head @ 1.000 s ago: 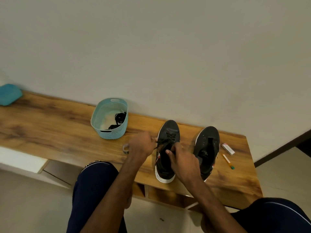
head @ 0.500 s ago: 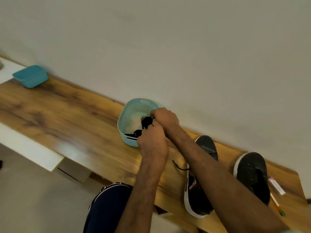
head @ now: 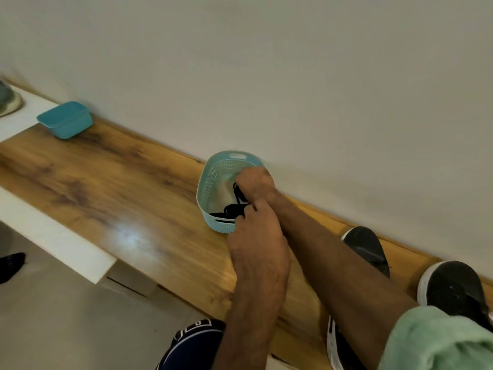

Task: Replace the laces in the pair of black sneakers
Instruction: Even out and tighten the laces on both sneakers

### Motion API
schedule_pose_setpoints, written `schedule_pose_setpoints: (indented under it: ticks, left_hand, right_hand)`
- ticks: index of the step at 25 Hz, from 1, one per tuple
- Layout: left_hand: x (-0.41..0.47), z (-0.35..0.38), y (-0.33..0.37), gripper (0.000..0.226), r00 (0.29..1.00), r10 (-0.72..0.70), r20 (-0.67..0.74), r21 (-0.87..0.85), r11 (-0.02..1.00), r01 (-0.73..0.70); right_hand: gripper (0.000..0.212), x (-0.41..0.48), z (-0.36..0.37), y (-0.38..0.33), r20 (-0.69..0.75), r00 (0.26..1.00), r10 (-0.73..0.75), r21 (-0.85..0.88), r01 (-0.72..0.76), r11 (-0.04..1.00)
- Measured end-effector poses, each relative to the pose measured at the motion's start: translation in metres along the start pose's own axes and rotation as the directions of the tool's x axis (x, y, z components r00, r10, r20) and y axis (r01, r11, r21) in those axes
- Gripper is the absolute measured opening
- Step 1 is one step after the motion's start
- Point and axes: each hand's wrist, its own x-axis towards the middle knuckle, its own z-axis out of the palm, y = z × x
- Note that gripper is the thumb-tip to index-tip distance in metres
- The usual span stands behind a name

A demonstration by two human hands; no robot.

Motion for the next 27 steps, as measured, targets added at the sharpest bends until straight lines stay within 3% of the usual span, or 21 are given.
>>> schedule_pose_setpoints:
  ticks: [6,10,13,15,18,21,23,27]
  left_hand:
    - [0.005,-0.002,-0.008,0.036,0.999,-0.006,-0.053,0.026,1.000,0.007]
    - [0.004,-0.002,-0.010,0.038,0.999,-0.011,-0.039,-0.026,1.000,0.010]
    - [0.003,-0.003,-0.008,0.042,0.999,-0.001,-0.034,-0.041,0.999,-0.001]
    - [0.002,-0.003,-0.008,0.041,0.999,0.007,-0.049,-0.045,0.999,-0.010]
    - [-0.001,-0.004,-0.008,0.036,0.994,0.057,-0.098,-0.035,0.998,-0.060]
    - [-0.002,-0.003,-0.005,0.035,0.986,0.098,-0.133,-0.056,0.993,-0.106]
    - [-0.005,-0.001,-0.001,0.030,0.981,0.145,-0.128,-0.093,0.983,-0.158]
    - [-0.019,0.014,0.024,0.030,0.955,0.297,-0.029,-0.300,0.908,-0.292]
  right_hand:
    - [0.025,0.012,0.011,-0.014,0.150,0.989,0.017,0.079,-0.029,0.996]
    - [0.019,0.014,0.011,-0.011,0.102,0.993,0.063,0.219,-0.084,0.972]
    - [0.022,0.012,0.008,0.002,0.033,0.990,0.136,0.427,-0.137,0.894]
    - [0.025,0.007,0.002,0.016,-0.037,0.961,0.273,0.646,-0.185,0.740]
    - [0.015,-0.021,-0.017,0.047,-0.116,0.852,0.510,0.954,-0.047,0.295]
    - [0.012,-0.092,-0.036,0.080,-0.051,0.783,0.620,0.990,0.123,-0.075]
    - [0.014,-0.162,-0.032,0.101,0.015,0.764,0.645,0.978,0.123,-0.168]
    - [0.010,-0.309,0.006,0.119,0.153,0.720,0.677,0.980,-0.023,-0.196]
